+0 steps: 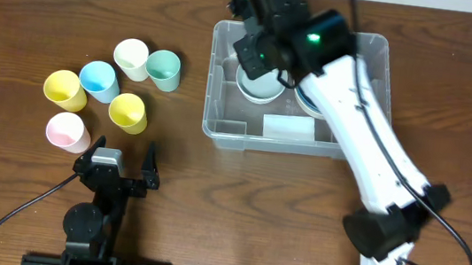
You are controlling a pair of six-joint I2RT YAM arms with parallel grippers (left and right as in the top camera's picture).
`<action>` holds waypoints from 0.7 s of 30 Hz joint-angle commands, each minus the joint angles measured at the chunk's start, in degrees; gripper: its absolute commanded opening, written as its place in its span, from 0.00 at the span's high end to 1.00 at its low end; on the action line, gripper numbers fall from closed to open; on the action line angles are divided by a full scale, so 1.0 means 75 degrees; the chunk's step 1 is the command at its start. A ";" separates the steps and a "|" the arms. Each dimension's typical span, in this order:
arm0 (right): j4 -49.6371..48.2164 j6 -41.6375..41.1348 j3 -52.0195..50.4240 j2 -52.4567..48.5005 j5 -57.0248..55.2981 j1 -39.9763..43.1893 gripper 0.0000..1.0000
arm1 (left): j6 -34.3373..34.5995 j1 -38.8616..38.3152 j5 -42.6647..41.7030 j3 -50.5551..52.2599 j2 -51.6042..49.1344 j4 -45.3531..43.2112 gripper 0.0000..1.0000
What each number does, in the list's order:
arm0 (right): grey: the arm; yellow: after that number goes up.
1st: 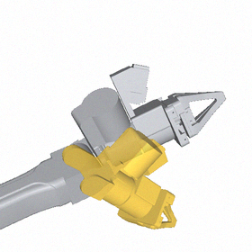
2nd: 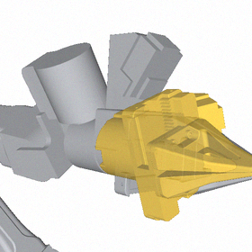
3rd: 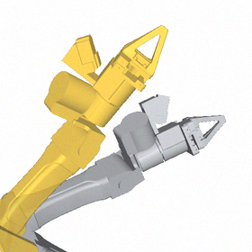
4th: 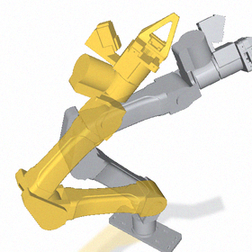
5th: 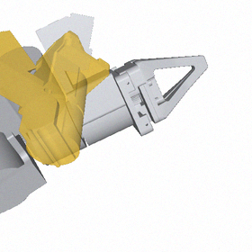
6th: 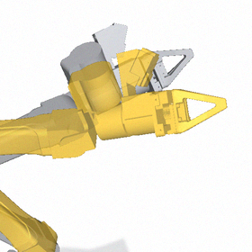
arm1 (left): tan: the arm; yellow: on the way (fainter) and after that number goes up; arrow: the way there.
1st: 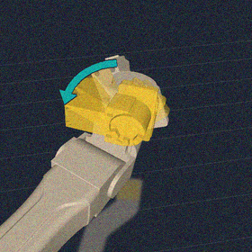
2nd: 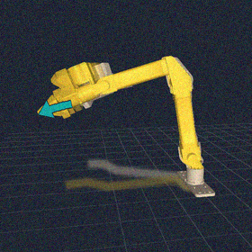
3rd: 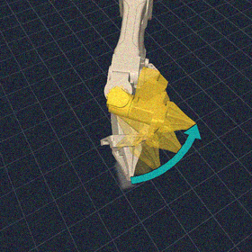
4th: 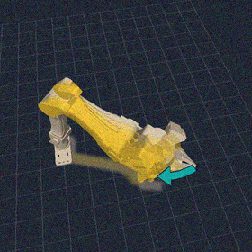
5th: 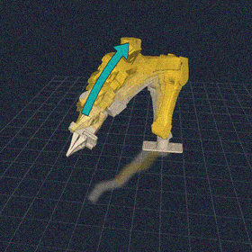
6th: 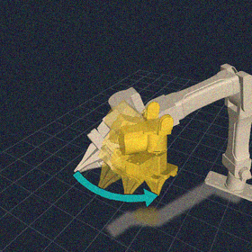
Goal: Pack container
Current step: 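Carry the yellow bowl over the white bowls in the bin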
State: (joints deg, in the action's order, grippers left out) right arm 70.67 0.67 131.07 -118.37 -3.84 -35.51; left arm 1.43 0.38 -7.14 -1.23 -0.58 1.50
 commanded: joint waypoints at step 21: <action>-0.0545 0.0009 0.0000 -0.2212 0.0370 -0.0085 0.99 | -0.0047 0.0041 -0.0108 0.0134 0.0047 0.0256 0.02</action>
State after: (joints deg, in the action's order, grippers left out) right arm 67.09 0.67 131.04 -134.10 -1.26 -35.66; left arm 1.43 0.38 -7.14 -1.23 -0.58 1.50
